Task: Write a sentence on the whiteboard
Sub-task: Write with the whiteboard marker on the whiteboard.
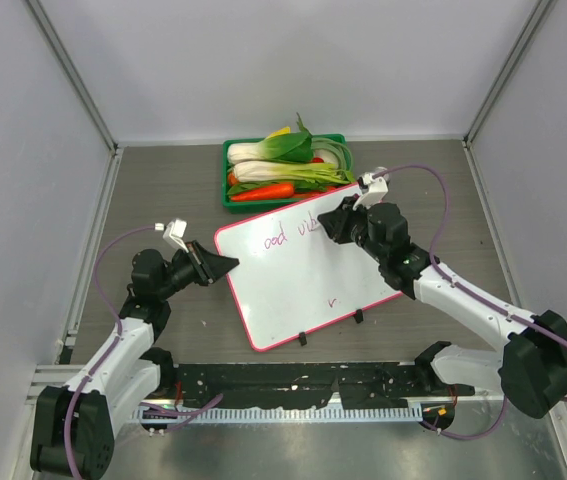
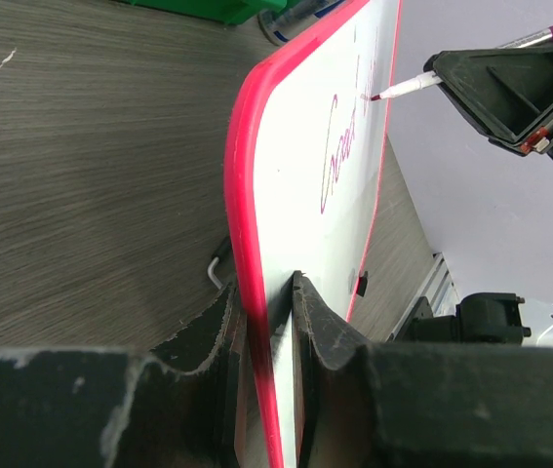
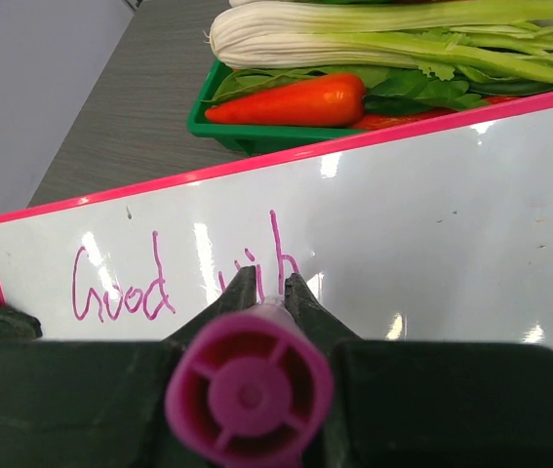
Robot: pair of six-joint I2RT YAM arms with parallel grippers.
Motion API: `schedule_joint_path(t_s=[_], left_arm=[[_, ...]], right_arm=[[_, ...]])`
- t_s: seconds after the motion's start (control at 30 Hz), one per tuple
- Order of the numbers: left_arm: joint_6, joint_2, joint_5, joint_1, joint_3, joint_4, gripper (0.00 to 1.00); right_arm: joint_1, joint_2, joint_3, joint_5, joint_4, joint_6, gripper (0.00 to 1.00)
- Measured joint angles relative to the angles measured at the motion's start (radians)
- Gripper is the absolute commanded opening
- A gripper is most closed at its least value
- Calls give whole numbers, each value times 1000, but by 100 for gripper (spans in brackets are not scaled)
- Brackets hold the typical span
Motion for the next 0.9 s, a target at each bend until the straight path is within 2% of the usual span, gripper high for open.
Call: schedule_joint_path(t_s=[0.43, 0.9], left_arm=[[2, 0, 0, 0, 0, 0, 0], [2, -1, 0, -2, 0, 0, 0]], right_arm=[[-5, -85, -7, 14, 27, 9, 1], [-28, -17, -7, 57, 24, -14, 2]])
